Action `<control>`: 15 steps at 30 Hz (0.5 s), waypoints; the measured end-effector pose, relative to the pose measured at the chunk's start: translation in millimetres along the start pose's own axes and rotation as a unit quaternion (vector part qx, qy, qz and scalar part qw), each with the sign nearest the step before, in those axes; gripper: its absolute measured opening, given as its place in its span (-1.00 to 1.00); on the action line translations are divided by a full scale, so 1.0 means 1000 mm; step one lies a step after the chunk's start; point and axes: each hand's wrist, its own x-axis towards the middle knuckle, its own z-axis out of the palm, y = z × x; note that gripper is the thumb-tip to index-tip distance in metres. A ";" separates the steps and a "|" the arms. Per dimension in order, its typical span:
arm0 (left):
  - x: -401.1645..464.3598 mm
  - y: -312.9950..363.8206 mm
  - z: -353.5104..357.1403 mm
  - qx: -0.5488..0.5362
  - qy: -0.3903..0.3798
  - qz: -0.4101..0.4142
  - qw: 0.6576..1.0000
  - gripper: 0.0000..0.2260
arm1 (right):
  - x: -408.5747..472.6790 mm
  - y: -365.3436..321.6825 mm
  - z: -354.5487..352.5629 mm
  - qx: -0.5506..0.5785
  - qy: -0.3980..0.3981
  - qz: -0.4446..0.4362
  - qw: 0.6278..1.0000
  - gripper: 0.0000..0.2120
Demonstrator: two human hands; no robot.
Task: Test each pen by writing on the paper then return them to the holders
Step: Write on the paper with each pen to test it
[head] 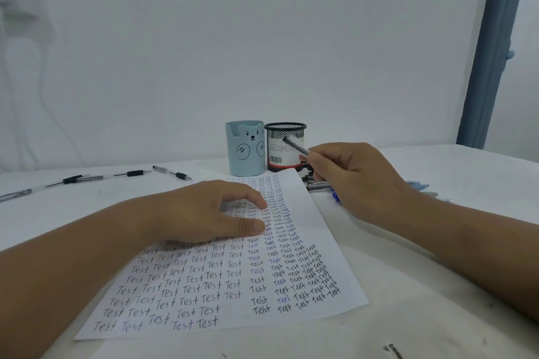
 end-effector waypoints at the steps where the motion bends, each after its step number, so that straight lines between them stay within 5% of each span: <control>1: 0.000 0.000 0.000 0.002 0.000 0.000 1.000 -0.55 | 0.000 0.000 0.000 0.009 -0.002 0.013 1.000 -0.67; 15: 0.000 -0.001 0.000 0.010 -0.001 -0.002 1.000 -0.49 | -0.002 -0.004 0.001 0.072 0.016 0.036 0.997 -0.75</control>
